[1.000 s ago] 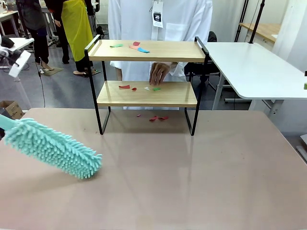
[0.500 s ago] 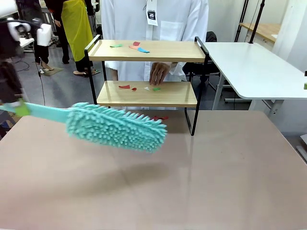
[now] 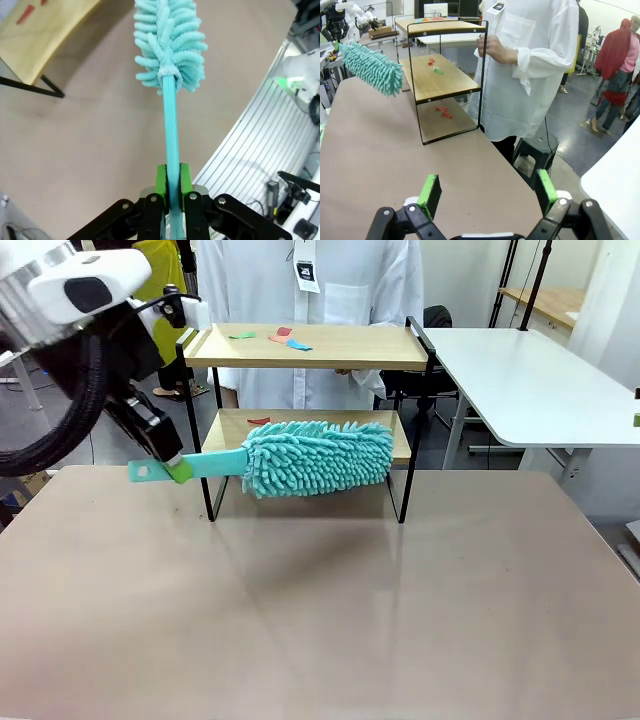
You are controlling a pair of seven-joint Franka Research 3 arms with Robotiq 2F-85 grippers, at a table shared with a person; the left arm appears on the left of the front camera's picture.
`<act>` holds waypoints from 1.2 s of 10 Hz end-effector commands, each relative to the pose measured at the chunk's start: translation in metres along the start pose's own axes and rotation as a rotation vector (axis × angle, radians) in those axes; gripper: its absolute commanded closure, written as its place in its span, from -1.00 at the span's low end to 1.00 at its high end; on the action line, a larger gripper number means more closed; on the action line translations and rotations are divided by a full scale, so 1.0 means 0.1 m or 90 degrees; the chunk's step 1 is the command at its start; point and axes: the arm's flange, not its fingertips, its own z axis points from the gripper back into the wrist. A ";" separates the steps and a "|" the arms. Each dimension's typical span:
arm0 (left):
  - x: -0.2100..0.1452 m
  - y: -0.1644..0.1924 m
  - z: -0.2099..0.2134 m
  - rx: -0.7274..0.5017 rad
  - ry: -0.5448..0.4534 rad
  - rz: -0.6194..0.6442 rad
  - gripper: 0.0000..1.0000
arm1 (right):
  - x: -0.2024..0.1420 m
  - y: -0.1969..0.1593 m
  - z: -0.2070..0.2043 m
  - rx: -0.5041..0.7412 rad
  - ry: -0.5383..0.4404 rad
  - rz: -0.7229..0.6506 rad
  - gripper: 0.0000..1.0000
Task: Clean the shelf.
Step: Clean the specific section of the Shelf indicated by the human with the Duster.
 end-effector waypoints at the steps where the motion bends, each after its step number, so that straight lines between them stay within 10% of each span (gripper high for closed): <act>1: -0.09 0.01 0.10 -0.007 0.011 -0.015 0.74 | 0.03 0.00 0.00 -0.002 0.000 0.003 -1.00; 12: 0.75 -0.30 -0.83 0.019 -0.222 0.235 0.74 | 0.03 0.00 0.00 -0.002 0.000 0.003 -1.00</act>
